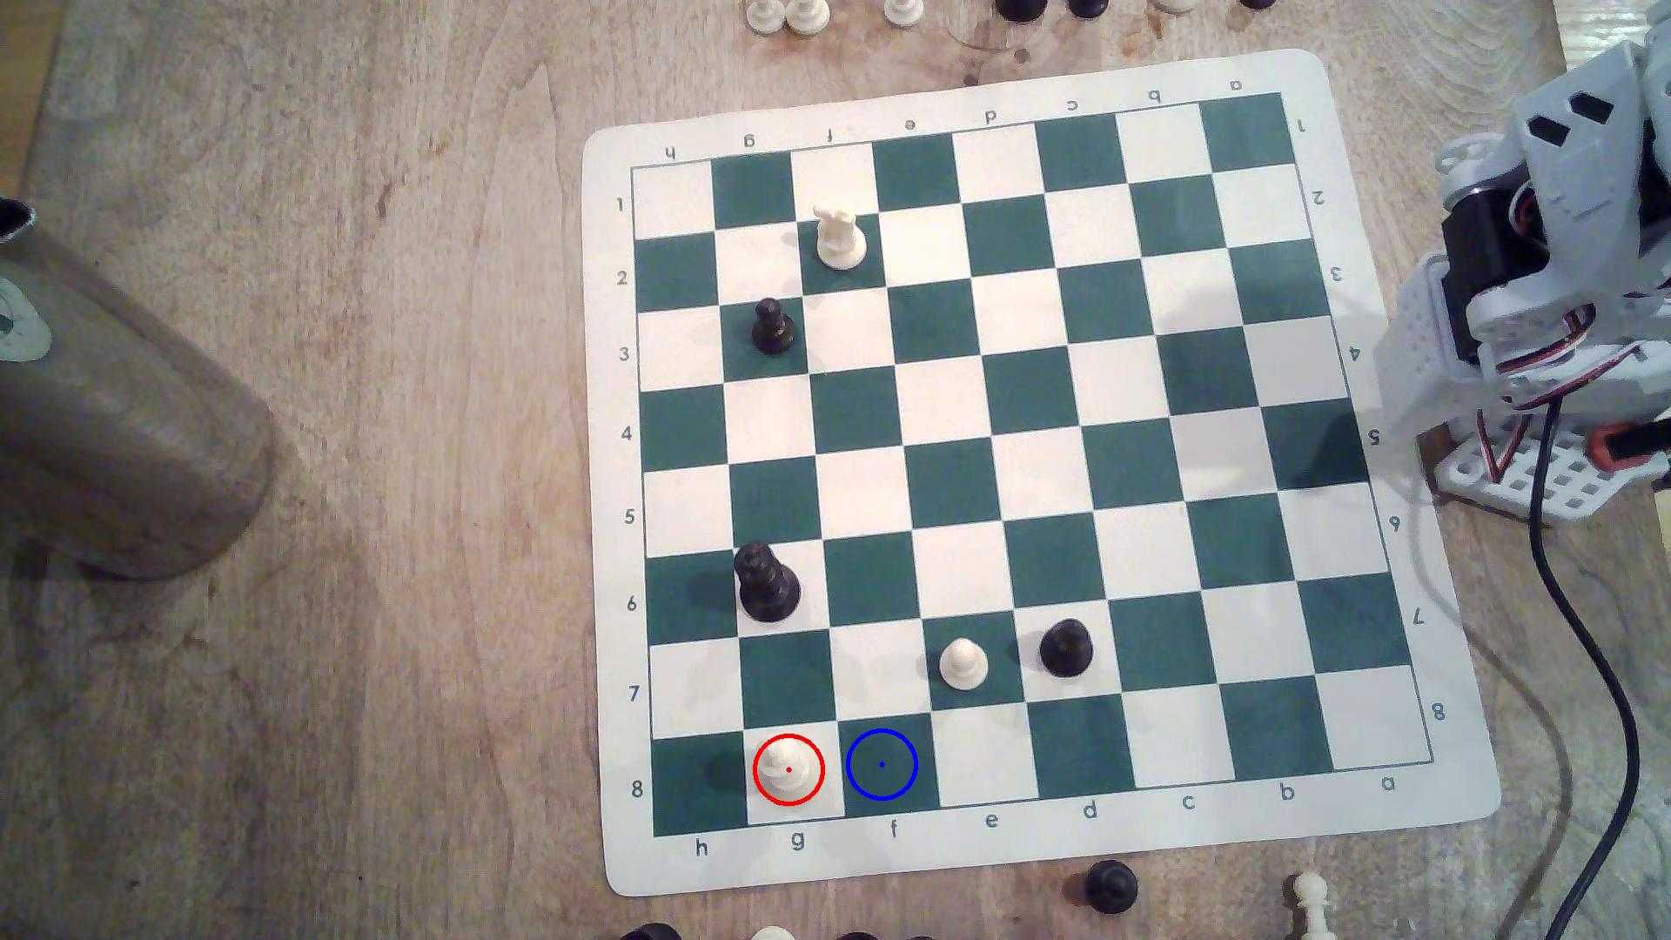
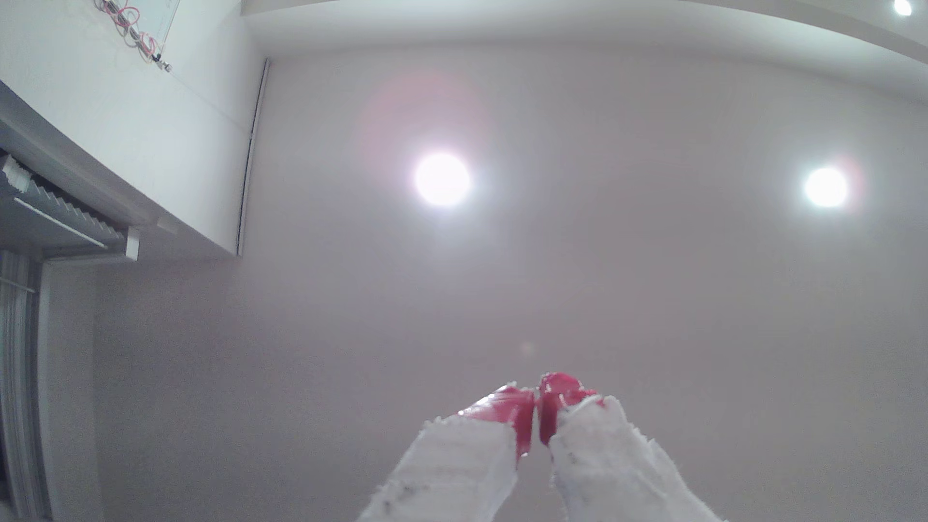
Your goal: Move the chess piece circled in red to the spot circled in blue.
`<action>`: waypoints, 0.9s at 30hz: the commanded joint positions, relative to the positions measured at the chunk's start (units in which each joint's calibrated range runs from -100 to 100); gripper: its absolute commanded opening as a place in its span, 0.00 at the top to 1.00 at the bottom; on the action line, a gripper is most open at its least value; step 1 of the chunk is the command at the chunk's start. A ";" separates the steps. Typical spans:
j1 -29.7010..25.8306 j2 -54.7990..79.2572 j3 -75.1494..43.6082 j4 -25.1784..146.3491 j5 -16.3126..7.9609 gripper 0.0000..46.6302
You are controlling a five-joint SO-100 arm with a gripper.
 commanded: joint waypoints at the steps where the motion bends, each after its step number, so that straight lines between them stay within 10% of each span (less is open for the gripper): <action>1: -3.49 -0.03 1.27 4.78 0.10 1.00; 27: -12.80 4.73 -19.86 111.99 -0.34 1.00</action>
